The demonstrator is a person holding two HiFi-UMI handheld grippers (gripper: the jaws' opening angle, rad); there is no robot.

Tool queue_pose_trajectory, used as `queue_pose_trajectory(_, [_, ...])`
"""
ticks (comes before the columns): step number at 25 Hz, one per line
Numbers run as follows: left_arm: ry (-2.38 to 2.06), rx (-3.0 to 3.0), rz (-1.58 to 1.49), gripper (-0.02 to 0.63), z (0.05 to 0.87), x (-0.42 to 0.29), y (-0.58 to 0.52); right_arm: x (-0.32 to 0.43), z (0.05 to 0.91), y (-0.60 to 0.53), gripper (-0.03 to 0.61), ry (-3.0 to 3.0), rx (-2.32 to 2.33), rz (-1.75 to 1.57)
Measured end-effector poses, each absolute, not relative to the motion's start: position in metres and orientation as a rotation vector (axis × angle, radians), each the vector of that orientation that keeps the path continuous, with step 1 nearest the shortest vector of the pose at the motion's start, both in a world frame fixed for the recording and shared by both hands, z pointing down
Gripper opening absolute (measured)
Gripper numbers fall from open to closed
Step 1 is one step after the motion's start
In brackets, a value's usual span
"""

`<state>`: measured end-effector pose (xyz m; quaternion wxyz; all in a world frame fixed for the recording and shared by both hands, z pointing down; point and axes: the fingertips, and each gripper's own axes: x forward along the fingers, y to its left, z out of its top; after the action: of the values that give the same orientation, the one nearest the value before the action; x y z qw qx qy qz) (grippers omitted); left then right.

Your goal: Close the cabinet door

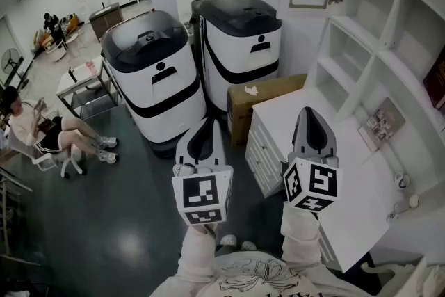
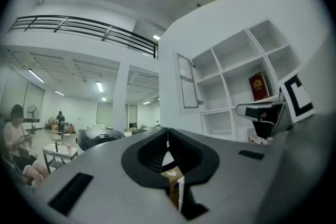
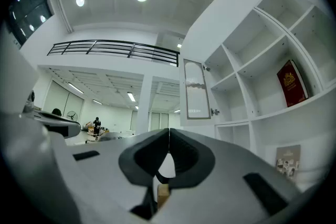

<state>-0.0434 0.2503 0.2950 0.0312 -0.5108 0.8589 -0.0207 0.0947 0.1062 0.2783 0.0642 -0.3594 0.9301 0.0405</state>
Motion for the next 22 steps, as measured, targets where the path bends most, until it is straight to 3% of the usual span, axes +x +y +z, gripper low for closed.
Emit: queue_pose_trajectory(22, [2.618,-1.619,-0.078,0.011,0.305,-0.077,0.239,0.061,0.288,0.101,0.006,2.795,-1.124,0.135])
